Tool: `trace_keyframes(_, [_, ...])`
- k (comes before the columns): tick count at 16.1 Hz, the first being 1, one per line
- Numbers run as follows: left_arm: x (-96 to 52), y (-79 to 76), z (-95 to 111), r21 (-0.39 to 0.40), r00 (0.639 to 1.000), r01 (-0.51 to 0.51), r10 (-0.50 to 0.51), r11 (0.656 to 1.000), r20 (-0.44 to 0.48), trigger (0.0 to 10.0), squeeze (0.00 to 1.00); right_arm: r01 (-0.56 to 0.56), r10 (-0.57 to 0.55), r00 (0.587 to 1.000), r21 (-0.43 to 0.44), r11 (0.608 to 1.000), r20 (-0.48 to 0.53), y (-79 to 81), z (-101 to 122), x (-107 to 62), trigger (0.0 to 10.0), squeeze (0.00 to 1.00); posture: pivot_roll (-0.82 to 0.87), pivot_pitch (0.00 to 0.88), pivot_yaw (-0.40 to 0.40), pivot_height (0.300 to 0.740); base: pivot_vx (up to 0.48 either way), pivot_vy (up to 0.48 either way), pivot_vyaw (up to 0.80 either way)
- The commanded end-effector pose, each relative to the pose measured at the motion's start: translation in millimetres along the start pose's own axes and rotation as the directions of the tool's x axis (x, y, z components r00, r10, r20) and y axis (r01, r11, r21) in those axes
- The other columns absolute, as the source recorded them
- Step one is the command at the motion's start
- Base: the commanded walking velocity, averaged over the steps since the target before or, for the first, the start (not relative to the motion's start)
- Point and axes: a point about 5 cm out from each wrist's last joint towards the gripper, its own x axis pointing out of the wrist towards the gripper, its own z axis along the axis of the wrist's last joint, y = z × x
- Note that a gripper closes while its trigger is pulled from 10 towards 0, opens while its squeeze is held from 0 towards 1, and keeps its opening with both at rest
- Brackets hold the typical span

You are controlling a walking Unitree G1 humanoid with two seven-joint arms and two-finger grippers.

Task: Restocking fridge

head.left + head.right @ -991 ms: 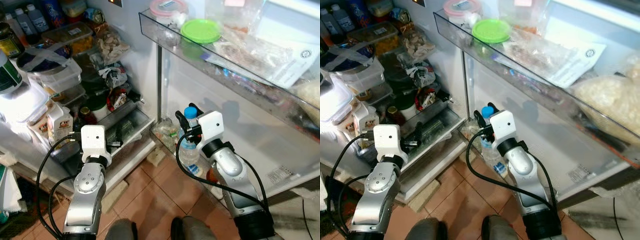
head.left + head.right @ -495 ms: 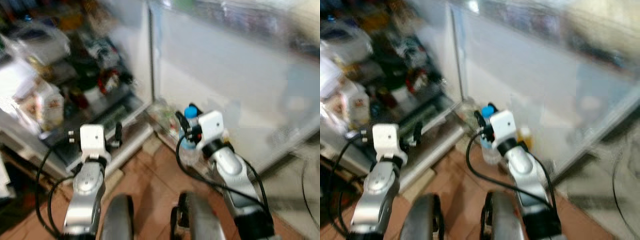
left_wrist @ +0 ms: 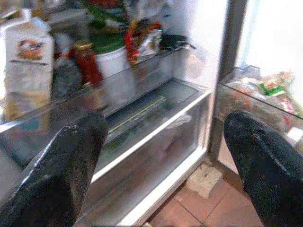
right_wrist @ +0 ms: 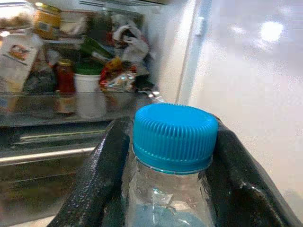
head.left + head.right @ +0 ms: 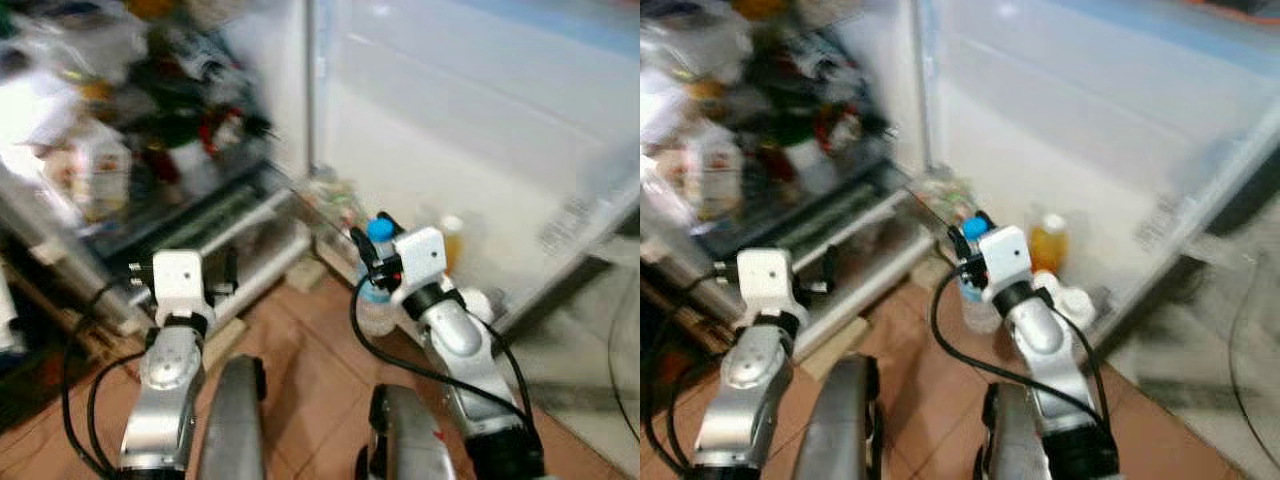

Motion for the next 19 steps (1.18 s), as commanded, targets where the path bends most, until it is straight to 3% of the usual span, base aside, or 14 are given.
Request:
trace_keyframes(1, [-0.1,1.6,2.7,0.005,1.000,-0.005,0.005,1.000,0.013,10.0,0.00,-0.010,0.010,0.998,-0.007,1.000,0.063,-0.4,12.8,4.1,10.0,0.00,0.04,0.122,0.013,0.622,0.266,0.000,0.00])
trace_keyframes(3, [0.4,2.3,3.0,0.007,1.000,-0.007,0.007,1.000,0.018,10.0,0.00,-0.040,0.040,0.990,-0.007,0.999,0.134,3.5,27.2,8.8,10.0,0.00,0.04,0.118,0.015,0.622,0.281,0.000,0.00])
trace_keyframes(9, [1.4,1.5,3.7,0.000,1.000,-0.007,0.007,1.000,0.022,10.0,0.00,-0.079,0.082,0.976,-0.021,0.997,0.202,6.4,46.9,21.7,10.0,0.00,0.04,0.118,0.017,0.622,0.271,0.000,0.00])
trace_keyframes(19, [1.1,-0.3,2.9,0.007,1.000,-0.003,0.003,1.000,0.016,10.0,0.00,-0.045,0.055,0.976,-0.048,0.998,0.212,-0.8,50.1,25.1,10.0,0.00,0.04,0.125,0.019,0.622,0.239,0.000,0.00])
